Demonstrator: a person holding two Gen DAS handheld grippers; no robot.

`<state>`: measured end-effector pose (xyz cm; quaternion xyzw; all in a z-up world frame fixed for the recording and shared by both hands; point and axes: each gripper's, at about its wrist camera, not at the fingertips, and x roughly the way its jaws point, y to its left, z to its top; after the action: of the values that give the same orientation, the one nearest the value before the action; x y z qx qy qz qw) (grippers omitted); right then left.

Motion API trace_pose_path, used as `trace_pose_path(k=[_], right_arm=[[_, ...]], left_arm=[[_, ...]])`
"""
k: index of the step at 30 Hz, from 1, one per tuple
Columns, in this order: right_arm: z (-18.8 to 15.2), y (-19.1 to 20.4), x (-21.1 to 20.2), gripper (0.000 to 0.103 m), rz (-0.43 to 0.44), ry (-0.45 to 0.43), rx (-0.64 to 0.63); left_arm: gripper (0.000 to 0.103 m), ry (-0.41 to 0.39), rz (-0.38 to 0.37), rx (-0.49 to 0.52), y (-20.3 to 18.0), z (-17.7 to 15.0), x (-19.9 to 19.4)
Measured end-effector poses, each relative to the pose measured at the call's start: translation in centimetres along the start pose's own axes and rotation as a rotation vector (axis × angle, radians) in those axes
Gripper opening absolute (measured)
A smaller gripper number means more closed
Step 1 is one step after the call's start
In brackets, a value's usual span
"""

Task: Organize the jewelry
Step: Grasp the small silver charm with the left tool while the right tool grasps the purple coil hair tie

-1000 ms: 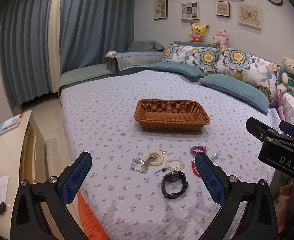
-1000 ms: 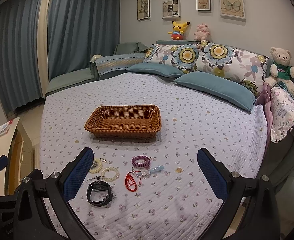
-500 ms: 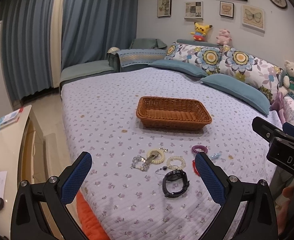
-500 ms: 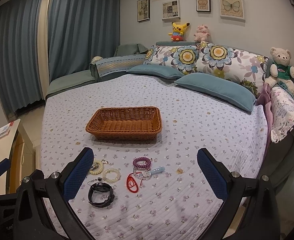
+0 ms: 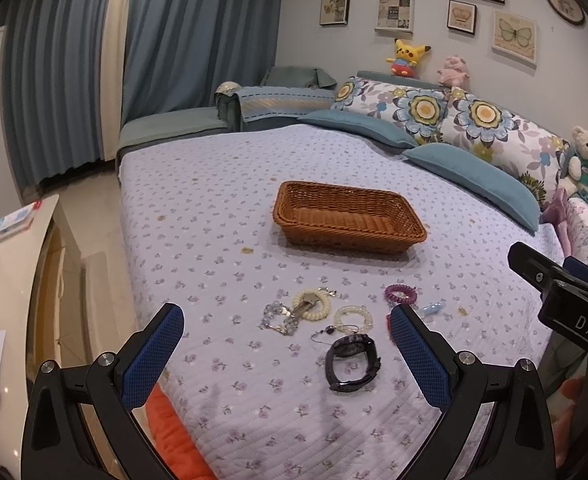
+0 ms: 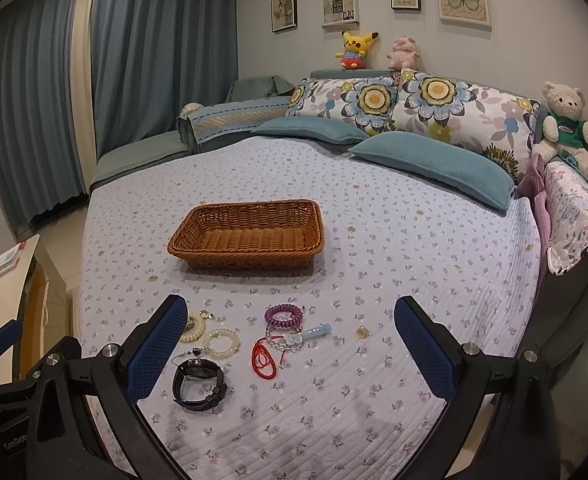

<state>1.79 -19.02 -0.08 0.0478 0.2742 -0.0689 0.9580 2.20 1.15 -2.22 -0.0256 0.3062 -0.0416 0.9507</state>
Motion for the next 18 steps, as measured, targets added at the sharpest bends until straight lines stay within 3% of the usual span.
trace_pose_path(k=[9,15,18], right_arm=[[-0.4,-2.0,2.2,0.103,-0.05,0.022,0.008],[-1.6,-4.4,5.4,0.102,-0.066,0.07,0.016],[-2.6,-5.5,7.1,0.094,-0.052,0.11,0.011]], left_arm=[[0.102,0.018,0.036,0.003,4.1,0.4,1.9],[0.102,0.082,-0.03,-0.042,8.2,0.5,4.9],[0.094,0.127,-0.092,-0.055,9.1,0.0,7.0]])
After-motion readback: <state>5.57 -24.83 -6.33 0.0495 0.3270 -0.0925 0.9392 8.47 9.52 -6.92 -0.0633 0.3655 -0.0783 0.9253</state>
